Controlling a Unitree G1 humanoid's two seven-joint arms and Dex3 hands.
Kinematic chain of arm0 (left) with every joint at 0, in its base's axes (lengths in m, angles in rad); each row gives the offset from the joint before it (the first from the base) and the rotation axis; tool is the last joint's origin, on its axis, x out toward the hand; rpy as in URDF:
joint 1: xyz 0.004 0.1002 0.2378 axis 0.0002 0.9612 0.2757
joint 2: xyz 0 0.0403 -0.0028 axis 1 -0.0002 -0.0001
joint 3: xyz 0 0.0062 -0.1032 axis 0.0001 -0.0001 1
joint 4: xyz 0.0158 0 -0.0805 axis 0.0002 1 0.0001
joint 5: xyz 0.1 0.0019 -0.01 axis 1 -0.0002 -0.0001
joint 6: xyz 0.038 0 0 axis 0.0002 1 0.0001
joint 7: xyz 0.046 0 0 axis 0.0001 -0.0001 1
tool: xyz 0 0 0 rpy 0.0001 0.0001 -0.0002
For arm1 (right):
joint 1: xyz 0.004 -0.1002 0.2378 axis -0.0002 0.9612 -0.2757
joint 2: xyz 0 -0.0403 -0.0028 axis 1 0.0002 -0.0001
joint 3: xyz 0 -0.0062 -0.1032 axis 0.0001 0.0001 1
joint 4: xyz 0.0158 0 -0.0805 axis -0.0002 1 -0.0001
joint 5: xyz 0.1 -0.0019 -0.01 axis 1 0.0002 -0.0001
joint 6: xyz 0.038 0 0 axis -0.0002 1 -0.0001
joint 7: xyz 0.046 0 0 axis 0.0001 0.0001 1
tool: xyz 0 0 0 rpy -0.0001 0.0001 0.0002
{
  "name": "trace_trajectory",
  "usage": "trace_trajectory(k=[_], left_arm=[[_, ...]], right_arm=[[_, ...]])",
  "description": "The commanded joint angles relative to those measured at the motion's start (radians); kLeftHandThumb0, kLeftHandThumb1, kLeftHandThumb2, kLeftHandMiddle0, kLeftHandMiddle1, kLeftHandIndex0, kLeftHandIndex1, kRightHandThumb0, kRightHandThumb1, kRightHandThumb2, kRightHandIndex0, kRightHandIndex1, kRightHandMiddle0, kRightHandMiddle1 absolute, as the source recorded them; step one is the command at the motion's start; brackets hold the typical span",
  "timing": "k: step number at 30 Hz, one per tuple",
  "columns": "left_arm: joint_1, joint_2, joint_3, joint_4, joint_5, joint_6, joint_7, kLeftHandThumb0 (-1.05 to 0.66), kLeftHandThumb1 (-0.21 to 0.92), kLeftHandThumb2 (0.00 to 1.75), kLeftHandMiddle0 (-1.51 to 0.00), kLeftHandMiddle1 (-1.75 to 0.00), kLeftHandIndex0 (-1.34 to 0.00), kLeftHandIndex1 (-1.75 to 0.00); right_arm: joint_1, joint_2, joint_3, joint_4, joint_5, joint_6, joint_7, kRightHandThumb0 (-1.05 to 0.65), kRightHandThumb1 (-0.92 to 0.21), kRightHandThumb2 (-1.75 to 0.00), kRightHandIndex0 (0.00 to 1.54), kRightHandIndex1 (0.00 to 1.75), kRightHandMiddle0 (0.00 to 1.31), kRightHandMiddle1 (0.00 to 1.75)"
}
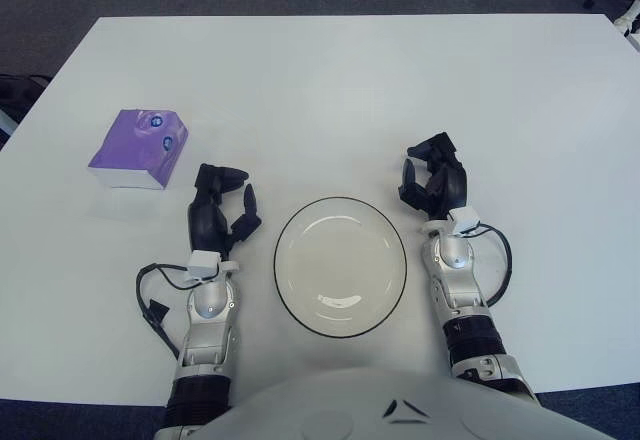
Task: Put the tissue paper into the plate.
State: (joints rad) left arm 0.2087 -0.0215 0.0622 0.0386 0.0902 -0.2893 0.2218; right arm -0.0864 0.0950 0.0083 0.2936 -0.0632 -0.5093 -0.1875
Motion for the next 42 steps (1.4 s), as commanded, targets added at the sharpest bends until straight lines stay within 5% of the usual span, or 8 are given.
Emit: trace_trajectory(k=[1,23,31,42], left_arm=[[0.072,0.002,-0.001,0.086,0.013,0.041,-0.008,-0.38,0.67,0.87,-0.53,-1.75,-0.34,-1.75],[0.077,0.012,-0.006,0.082,0.032,0.031,-0.004,-0.38,0.67,0.88,-0.54,-1.75,-0.34,-1.75],[0.117,0.102,-0.059,-0.003,0.351,-0.006,0.135,-0.38,0.67,0.88,-0.57,-1.72,-0.34,-1.75],[0.137,0.143,-0.075,-0.081,0.578,0.022,0.269,-0.38,0.68,0.86,-0.60,-1.75,-0.34,-1.75]], right_arm=[[0.119,-0.016,-0.014,0.136,-0.013,-0.003,-0.002,-0.40,-0.62,-0.94,0.62,1.48,0.38,1.75],[0.122,-0.015,-0.012,0.138,-0.017,0.001,-0.007,-0.40,-0.61,-0.95,0.63,1.50,0.38,1.75],[0.119,-0.015,-0.012,0.145,-0.026,-0.007,-0.020,-0.40,-0.61,-0.95,0.62,1.52,0.39,1.75],[0.113,-0.014,-0.007,0.158,-0.015,-0.018,-0.012,-0.40,-0.62,-0.94,0.61,1.50,0.38,1.75]])
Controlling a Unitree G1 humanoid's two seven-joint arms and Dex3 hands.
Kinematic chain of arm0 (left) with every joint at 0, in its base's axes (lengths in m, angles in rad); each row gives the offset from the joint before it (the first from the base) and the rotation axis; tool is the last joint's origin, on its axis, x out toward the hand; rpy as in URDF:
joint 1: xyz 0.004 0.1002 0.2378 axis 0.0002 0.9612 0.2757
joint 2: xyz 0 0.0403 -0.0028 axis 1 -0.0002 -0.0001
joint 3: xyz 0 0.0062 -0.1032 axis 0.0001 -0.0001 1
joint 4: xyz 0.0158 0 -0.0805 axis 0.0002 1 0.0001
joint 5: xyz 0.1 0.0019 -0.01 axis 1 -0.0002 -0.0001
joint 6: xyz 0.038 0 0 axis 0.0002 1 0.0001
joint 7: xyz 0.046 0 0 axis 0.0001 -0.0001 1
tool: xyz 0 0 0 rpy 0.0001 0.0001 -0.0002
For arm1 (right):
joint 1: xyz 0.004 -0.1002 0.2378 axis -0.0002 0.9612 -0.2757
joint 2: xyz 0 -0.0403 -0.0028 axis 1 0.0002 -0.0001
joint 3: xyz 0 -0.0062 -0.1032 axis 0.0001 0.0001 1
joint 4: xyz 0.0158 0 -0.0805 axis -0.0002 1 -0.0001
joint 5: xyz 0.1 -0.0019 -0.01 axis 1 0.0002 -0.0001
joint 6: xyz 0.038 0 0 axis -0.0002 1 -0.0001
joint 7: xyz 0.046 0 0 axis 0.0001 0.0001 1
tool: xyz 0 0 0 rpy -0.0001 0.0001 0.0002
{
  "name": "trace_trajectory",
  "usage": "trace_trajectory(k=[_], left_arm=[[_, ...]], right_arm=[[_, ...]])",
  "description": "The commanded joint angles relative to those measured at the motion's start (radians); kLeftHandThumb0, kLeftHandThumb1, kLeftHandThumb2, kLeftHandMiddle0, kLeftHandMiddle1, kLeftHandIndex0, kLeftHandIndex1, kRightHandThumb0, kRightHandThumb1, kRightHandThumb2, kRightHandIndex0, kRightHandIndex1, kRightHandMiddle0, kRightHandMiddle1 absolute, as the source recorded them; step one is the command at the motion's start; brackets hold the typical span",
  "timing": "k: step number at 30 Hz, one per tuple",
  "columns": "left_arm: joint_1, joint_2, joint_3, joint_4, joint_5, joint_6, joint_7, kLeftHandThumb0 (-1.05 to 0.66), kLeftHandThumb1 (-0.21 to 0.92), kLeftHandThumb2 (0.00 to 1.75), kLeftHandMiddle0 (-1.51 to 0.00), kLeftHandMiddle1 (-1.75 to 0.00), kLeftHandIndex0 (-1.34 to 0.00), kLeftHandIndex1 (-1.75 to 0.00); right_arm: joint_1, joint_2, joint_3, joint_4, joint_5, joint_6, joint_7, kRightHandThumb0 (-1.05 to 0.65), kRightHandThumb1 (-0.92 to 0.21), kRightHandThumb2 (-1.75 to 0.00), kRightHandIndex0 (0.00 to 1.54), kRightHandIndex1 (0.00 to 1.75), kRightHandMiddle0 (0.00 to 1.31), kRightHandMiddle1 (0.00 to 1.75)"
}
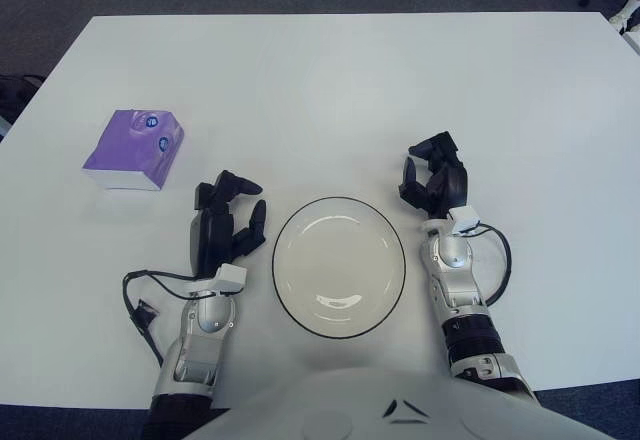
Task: Put the tissue paper into the plate.
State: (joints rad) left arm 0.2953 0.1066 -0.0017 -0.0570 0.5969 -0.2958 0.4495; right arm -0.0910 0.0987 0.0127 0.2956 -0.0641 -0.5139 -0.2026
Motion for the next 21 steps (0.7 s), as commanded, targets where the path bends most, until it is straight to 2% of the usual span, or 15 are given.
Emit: trace_trajectory(k=[1,2,5,8,18,21], left_arm=[[0.051,0.017,-0.013,0.012,0.080,0.029,0.049,-0.38,0.68,0.86,-0.61,-1.75,-0.34,-1.75],[0.055,0.020,-0.013,-0.001,0.099,0.030,0.061,-0.38,0.68,0.86,-0.61,-1.75,-0.34,-1.75],[0.059,0.025,-0.013,-0.017,0.124,0.032,0.078,-0.13,0.52,1.05,-0.60,-1.66,-0.30,-1.75],[0.070,0.042,-0.008,-0.060,0.156,0.031,0.087,-0.05,0.47,1.12,-0.59,-1.65,-0.28,-1.75],[0.095,0.106,0.040,-0.194,0.160,0.032,0.028,-0.01,0.44,1.18,-0.56,-1.69,-0.28,-1.75],[0.091,0.131,0.056,-0.209,0.160,0.022,0.018,-0.01,0.41,1.20,-0.59,-1.65,-0.32,-1.75]], right_arm=[[0.117,-0.017,-0.011,0.156,-0.013,-0.013,0.004,-0.40,-0.62,-0.93,0.61,1.49,0.38,1.75],[0.117,-0.016,-0.012,0.155,-0.012,-0.010,0.004,-0.40,-0.63,-0.93,0.61,1.49,0.38,1.75],[0.115,-0.013,-0.012,0.157,-0.011,-0.008,0.003,-0.39,-0.63,-0.93,0.61,1.49,0.38,1.75],[0.114,-0.012,-0.011,0.158,-0.014,-0.003,-0.002,-0.40,-0.62,-0.93,0.62,1.49,0.38,1.75],[0.109,-0.010,-0.011,0.168,-0.016,-0.003,-0.006,-0.40,-0.62,-0.94,0.62,1.48,0.38,1.75],[0.106,-0.010,-0.011,0.172,-0.017,-0.002,-0.008,-0.40,-0.62,-0.94,0.62,1.47,0.38,1.75]])
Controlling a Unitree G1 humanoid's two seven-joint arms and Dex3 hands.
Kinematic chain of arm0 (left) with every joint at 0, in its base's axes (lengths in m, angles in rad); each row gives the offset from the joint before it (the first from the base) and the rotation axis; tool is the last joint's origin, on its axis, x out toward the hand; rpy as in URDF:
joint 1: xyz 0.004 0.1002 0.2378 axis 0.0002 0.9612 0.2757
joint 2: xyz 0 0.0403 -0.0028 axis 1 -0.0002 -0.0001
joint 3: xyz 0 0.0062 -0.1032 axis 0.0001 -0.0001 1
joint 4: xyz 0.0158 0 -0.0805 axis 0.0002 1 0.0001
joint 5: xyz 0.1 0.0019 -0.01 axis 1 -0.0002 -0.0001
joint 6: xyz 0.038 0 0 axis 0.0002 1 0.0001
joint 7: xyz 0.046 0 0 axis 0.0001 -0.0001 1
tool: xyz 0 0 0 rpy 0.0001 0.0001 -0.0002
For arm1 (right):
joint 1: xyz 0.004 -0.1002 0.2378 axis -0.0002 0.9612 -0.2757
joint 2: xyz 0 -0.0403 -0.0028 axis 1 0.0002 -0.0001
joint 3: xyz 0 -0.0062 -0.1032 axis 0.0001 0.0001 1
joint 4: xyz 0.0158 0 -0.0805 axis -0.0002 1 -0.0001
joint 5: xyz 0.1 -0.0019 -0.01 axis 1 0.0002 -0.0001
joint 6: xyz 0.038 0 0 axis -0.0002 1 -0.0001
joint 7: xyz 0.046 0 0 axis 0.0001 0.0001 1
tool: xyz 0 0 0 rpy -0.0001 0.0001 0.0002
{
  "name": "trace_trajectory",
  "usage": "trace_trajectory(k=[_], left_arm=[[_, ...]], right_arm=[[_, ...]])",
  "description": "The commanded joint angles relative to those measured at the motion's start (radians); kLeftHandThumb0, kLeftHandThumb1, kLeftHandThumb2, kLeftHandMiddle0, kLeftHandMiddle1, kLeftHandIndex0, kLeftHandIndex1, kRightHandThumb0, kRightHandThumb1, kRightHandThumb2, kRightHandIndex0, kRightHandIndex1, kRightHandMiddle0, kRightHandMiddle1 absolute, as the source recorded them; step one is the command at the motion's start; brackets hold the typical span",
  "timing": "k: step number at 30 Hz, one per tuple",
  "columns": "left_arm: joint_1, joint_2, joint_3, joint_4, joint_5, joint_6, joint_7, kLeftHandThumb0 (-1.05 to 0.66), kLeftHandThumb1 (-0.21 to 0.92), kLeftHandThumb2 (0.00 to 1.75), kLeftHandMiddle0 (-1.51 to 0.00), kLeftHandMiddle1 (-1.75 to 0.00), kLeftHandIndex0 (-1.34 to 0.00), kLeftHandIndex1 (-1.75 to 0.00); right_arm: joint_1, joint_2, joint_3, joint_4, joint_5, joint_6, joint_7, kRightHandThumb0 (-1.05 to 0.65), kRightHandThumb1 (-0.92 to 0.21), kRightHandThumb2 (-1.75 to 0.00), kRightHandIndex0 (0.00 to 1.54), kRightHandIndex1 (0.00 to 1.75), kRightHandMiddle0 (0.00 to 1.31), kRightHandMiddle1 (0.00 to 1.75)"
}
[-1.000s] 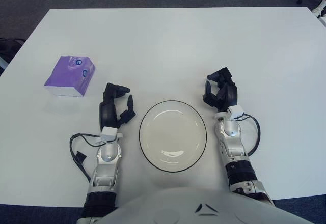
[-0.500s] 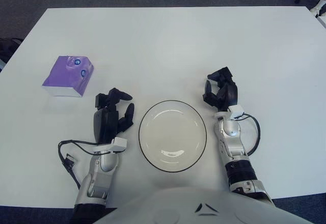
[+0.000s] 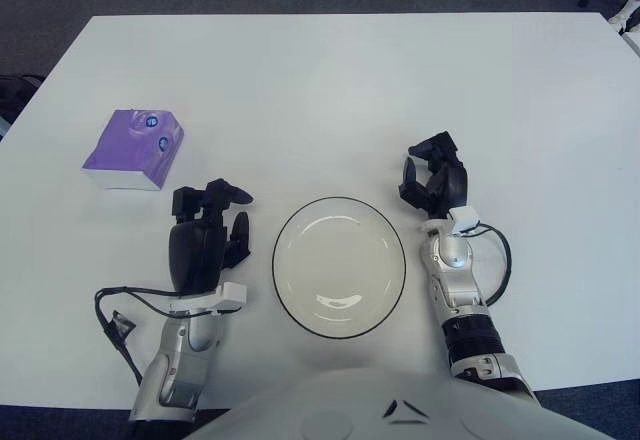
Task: Put the tissue paper into the plate.
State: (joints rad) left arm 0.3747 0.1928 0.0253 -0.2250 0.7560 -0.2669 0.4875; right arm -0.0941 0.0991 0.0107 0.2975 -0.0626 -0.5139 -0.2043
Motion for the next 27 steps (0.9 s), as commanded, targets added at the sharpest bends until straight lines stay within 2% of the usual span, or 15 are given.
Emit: trace_trajectory(k=[1,6,14,18,20,23,27], left_arm=[[0.010,0.053,0.034,-0.045,0.004,-0.011,-0.020,-0.01,0.40,1.20,-0.59,-1.64,-0.32,-1.75],[-0.002,0.104,0.071,-0.090,0.009,-0.012,-0.049,-0.01,0.36,1.21,-0.61,-1.56,-0.41,-1.75],[-0.010,0.211,0.166,-0.230,0.009,0.008,-0.185,-0.01,0.42,1.13,-0.58,-1.53,-0.39,-1.75],[0.006,0.243,0.178,-0.254,0.035,0.003,-0.225,-0.01,0.44,1.10,-0.57,-1.53,-0.37,-1.75],[0.008,0.259,0.187,-0.260,0.037,0.002,-0.244,-0.26,0.47,1.09,-0.48,-1.66,-0.43,-1.75],[0.013,0.283,0.206,-0.267,0.049,0.003,-0.268,-0.39,0.47,1.12,-0.45,-1.72,-0.47,-1.75],[0.020,0.325,0.254,-0.246,0.043,-0.008,-0.284,-0.44,0.45,1.14,-0.45,-1.74,-0.49,-1.75]], right_arm=[[0.108,-0.010,-0.009,0.170,-0.019,-0.001,-0.006,-0.40,-0.62,-0.94,0.62,1.47,0.38,1.75],[0.104,-0.008,-0.009,0.172,-0.019,-0.002,-0.007,-0.39,-0.64,-0.92,0.62,1.46,0.37,1.75],[0.100,-0.006,-0.010,0.176,-0.016,-0.003,-0.007,-0.40,-0.61,-0.95,0.62,1.50,0.38,1.75],[0.094,-0.005,-0.011,0.184,-0.021,-0.003,-0.015,-0.40,-0.61,-0.96,0.61,1.51,0.39,1.75],[0.091,-0.005,-0.011,0.189,-0.022,-0.004,-0.017,-0.40,-0.60,-0.96,0.61,1.51,0.39,1.75],[0.086,-0.006,-0.013,0.198,-0.022,-0.007,-0.019,-0.40,-0.60,-0.96,0.61,1.51,0.39,1.75],[0.083,-0.007,-0.013,0.205,-0.024,-0.011,-0.023,-0.40,-0.60,-0.96,0.62,1.51,0.39,1.75]])
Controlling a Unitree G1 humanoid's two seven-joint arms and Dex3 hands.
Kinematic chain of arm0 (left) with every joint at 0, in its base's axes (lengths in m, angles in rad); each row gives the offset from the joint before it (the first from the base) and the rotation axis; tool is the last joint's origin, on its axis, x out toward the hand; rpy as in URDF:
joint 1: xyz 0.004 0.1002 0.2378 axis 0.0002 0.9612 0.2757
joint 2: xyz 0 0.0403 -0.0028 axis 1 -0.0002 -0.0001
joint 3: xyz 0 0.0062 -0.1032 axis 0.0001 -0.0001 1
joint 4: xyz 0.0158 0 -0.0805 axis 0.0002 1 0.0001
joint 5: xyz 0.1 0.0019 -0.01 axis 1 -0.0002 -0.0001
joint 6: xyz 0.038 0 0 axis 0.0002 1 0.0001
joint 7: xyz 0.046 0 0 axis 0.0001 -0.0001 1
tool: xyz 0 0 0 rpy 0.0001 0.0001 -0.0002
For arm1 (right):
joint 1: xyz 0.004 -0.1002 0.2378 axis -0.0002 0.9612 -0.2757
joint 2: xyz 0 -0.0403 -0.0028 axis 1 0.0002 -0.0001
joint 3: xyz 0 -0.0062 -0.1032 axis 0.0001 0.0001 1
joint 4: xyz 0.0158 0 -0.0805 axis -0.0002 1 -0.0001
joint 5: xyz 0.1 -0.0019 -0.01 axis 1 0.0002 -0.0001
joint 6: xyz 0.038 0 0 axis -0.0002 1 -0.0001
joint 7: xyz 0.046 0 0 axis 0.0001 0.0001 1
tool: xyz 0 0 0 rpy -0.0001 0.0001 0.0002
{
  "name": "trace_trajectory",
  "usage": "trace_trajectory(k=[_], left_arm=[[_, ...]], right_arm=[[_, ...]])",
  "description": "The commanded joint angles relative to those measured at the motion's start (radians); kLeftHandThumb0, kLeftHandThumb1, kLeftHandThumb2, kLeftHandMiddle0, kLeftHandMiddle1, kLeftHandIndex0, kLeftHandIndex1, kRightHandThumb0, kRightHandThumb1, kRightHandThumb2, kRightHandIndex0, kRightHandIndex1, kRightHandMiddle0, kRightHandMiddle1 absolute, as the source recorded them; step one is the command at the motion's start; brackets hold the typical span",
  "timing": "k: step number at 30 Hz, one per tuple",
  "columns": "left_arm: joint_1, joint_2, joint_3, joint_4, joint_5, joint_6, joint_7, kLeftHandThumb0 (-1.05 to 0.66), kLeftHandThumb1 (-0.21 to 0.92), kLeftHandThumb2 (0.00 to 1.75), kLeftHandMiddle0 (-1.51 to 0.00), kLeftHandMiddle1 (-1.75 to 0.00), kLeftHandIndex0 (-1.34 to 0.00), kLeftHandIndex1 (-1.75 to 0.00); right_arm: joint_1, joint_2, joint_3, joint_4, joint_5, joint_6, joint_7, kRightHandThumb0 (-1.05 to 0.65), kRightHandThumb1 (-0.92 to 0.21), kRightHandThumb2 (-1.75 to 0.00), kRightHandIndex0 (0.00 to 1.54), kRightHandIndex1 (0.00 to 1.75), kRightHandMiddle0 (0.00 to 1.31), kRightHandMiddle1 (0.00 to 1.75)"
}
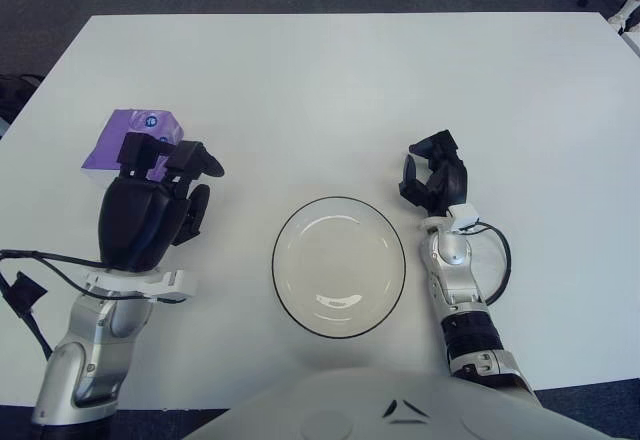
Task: Put the tissue paper into the plate.
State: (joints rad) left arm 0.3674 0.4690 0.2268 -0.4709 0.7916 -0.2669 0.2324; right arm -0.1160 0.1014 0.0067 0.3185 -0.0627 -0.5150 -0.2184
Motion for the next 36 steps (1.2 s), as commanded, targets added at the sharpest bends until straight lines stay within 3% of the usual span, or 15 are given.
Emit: trace_trajectory(k=[1,2,4,7,10,12,17,28,30,33,36], left_arm=[[0.025,0.066,0.067,0.013,0.017,-0.007,-0.034,-0.44,0.45,1.14,-0.45,-1.74,-0.50,-1.75],[0.024,0.079,0.078,0.022,0.024,-0.006,-0.039,-0.62,0.53,1.04,-0.44,-1.74,-0.43,-1.75],[0.018,0.107,0.103,0.050,0.037,-0.006,-0.039,-0.80,0.62,0.91,-0.43,-1.74,-0.36,-1.75],[0.008,0.139,0.126,0.074,0.075,0.014,-0.047,-0.95,0.70,0.78,-0.36,-1.72,-0.27,-1.75],[-0.002,0.170,0.140,0.089,0.087,0.026,-0.069,-1.02,0.75,0.69,-0.28,-1.69,-0.21,-1.75],[-0.009,0.190,0.148,0.098,0.086,0.030,-0.087,-1.04,0.78,0.66,-0.14,-1.63,-0.12,-1.75],[-0.035,0.250,0.149,0.144,0.092,0.034,-0.124,-1.05,0.79,0.62,-0.02,-1.51,-0.02,-1.74],[-0.101,0.342,0.108,0.239,0.062,0.018,-0.196,-0.99,0.63,0.63,0.00,-0.78,0.00,-0.91],[-0.104,0.356,0.107,0.239,0.050,0.010,-0.217,-0.99,0.62,0.66,0.00,-0.47,0.00,-0.58],[-0.112,0.378,0.104,0.258,0.035,-0.007,-0.237,-1.02,0.62,0.68,0.00,-0.19,0.00,-0.25],[-0.122,0.395,0.097,0.298,0.025,-0.029,-0.237,-1.04,0.62,0.68,0.00,-0.06,0.00,-0.08]], right_arm=[[0.104,-0.009,-0.009,0.186,-0.023,-0.014,-0.009,-0.40,-0.60,-0.96,0.62,1.51,0.39,1.75],[0.103,-0.010,-0.008,0.188,-0.023,-0.017,-0.010,-0.40,-0.60,-0.96,0.62,1.51,0.39,1.75],[0.104,-0.010,-0.008,0.190,-0.023,-0.022,-0.010,-0.40,-0.60,-0.96,0.62,1.51,0.39,1.75],[0.099,-0.008,-0.010,0.197,-0.025,-0.024,-0.018,-0.40,-0.60,-0.96,0.62,1.50,0.39,1.75],[0.096,-0.007,-0.012,0.199,-0.024,-0.026,-0.021,-0.40,-0.60,-0.96,0.63,1.50,0.39,1.75],[0.095,-0.007,-0.012,0.200,-0.022,-0.026,-0.022,-0.40,-0.60,-0.96,0.63,1.50,0.39,1.75],[0.093,-0.007,-0.014,0.203,-0.017,-0.028,-0.020,-0.40,-0.60,-0.96,0.63,1.49,0.39,1.75],[0.093,-0.009,-0.019,0.204,-0.012,-0.031,-0.016,-0.40,-0.60,-0.96,0.63,1.49,0.39,1.75],[0.092,-0.008,-0.020,0.204,-0.013,-0.030,-0.017,-0.40,-0.60,-0.96,0.63,1.49,0.39,1.75],[0.092,-0.008,-0.021,0.206,-0.013,-0.030,-0.018,-0.40,-0.60,-0.96,0.63,1.49,0.39,1.75],[0.092,-0.010,-0.023,0.207,-0.011,-0.030,-0.018,-0.40,-0.60,-0.96,0.62,1.49,0.39,1.75]])
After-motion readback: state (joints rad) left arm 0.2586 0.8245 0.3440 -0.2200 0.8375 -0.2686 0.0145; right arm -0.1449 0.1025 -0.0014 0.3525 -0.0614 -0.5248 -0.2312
